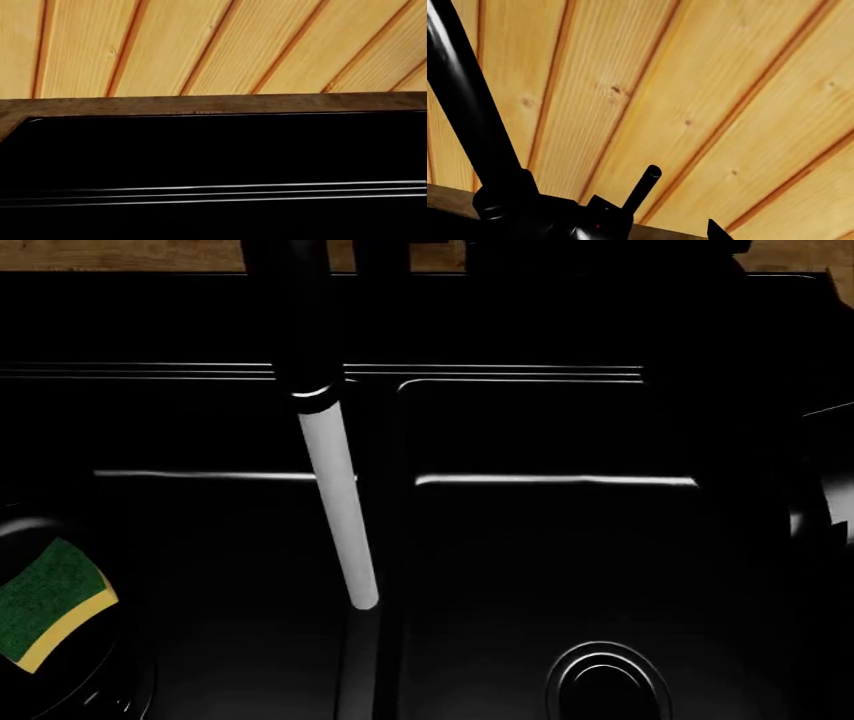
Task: Pick the pan and sponge and place them into the sink. Then turn on the water.
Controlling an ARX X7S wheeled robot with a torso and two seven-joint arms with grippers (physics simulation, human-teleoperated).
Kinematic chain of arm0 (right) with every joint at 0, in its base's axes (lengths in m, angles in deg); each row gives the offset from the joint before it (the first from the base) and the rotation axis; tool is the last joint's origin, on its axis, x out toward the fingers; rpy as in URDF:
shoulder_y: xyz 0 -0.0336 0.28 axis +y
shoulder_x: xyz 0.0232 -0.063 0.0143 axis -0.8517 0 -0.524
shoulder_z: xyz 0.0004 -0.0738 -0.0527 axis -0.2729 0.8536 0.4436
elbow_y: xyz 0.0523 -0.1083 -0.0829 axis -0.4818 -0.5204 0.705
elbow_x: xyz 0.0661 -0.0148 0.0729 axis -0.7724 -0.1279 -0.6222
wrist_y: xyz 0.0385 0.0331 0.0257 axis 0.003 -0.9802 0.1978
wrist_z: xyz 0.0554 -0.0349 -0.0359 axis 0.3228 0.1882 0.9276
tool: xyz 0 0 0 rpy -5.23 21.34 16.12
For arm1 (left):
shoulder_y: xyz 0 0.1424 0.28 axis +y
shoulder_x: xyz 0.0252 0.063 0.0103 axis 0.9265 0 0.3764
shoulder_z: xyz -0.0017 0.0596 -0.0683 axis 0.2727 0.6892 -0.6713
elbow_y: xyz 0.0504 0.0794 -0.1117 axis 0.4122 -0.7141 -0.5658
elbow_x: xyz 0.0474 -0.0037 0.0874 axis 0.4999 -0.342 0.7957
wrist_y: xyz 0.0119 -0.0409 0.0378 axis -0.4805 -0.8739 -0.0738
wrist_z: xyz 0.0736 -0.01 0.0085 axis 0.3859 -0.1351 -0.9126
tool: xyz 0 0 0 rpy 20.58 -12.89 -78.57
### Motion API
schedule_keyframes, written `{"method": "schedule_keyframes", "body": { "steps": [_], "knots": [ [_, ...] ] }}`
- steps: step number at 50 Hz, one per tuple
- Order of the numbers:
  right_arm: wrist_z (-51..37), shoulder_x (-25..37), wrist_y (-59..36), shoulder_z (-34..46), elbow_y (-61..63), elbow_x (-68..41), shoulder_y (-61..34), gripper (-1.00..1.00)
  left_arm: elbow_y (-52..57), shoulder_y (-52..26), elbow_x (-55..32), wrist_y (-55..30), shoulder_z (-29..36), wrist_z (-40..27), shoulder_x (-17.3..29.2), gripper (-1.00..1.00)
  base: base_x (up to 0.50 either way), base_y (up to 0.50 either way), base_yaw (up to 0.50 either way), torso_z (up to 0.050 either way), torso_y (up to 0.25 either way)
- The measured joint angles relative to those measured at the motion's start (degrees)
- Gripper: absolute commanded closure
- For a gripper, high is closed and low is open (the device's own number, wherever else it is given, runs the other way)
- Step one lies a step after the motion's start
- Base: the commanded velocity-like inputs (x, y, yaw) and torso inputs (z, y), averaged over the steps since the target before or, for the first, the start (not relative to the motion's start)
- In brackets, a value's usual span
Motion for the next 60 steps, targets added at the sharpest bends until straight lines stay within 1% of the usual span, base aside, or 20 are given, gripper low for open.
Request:
{"method": "schedule_keyframes", "body": {
  "steps": [11,21,30,43,54,60],
  "knots": [
    [-5.85,6.99,-6.27,-2.92,14.34,-6.90,4.97,-1.00,0.22,0.10,-0.38,-0.35,-0.43,-0.09,0.07,-1.00,0.00,0.00,0.00,0.000,-0.006],
    [-12.01,16.26,-9.69,-8.32,28.45,-15.19,12.20,-1.00,0.52,0.12,-0.61,-0.99,-0.37,-0.26,0.10,-1.00,0.00,0.00,0.00,0.000,-0.008],
    [-15.67,23.97,-11.45,-12.35,38.28,-20.91,17.53,-1.00,1.04,0.13,-0.95,-2.05,-0.21,-0.58,0.12,-1.00,0.00,0.00,0.00,0.000,-0.007],
    [-21.50,31.26,-13.53,-16.19,45.81,-27.37,21.25,-1.00,3.72,-0.36,-2.69,-4.92,-1.48,-2.24,0.67,-1.00,0.00,0.00,0.00,0.000,-0.002],
    [-26.96,36.88,-14.56,-19.79,49.78,-34.38,23.45,-1.00,7.28,-2.06,-5.85,-8.88,-3.52,-4.42,2.33,-1.00,0.00,0.00,0.00,0.000,0.000],
    [-29.02,38.64,-13.70,-21.71,51.24,-36.29,25.32,-1.00,9.21,-3.41,-8.27,-11.73,-4.97,-5.99,3.49,-1.00,0.00,0.00,0.00,0.000,0.000]
  ]
}}
